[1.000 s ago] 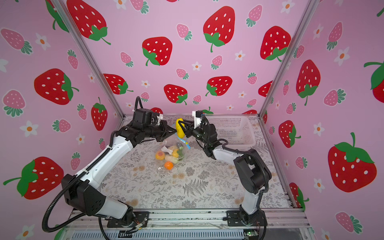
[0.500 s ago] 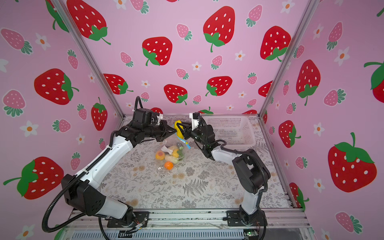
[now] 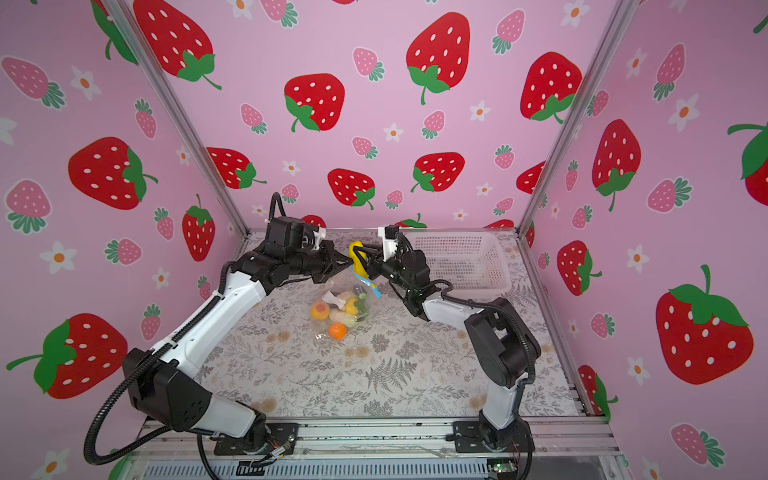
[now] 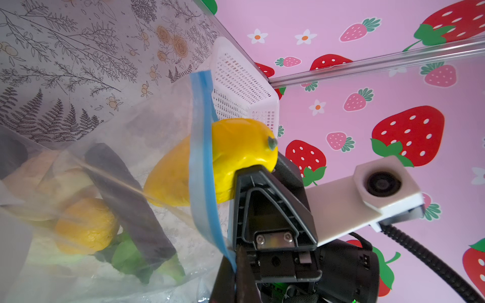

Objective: Place the food in the zip-top bag and seal the zipper
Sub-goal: 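Lower the corn into the bag and open the right gripper, then move the right gripper back over the empty basket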

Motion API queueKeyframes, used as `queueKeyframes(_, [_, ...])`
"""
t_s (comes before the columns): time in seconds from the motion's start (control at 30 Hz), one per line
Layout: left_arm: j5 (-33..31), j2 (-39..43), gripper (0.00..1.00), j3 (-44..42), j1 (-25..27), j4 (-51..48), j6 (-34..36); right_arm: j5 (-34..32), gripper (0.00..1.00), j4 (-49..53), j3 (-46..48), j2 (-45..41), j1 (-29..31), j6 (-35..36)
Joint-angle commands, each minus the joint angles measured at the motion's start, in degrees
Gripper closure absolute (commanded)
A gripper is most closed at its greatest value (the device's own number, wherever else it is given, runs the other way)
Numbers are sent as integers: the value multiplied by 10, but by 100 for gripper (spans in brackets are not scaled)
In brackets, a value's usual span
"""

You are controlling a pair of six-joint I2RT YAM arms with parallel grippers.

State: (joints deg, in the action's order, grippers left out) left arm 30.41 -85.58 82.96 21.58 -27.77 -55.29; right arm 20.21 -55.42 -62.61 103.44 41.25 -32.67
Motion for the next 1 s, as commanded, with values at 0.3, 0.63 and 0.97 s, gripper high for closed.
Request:
queueKeyframes(0.3, [-3,10,100,24,-1,2,4,3,59,1,-1,2,6,15])
queueKeyframes(0.63, [-3,10,100,23,-1,3,4,1,57,6,-4,-7,7,21])
queueKeyframes(0.97, [-1,11,100,18,-2,2,6,-33,58,115,-17,-76,7,100])
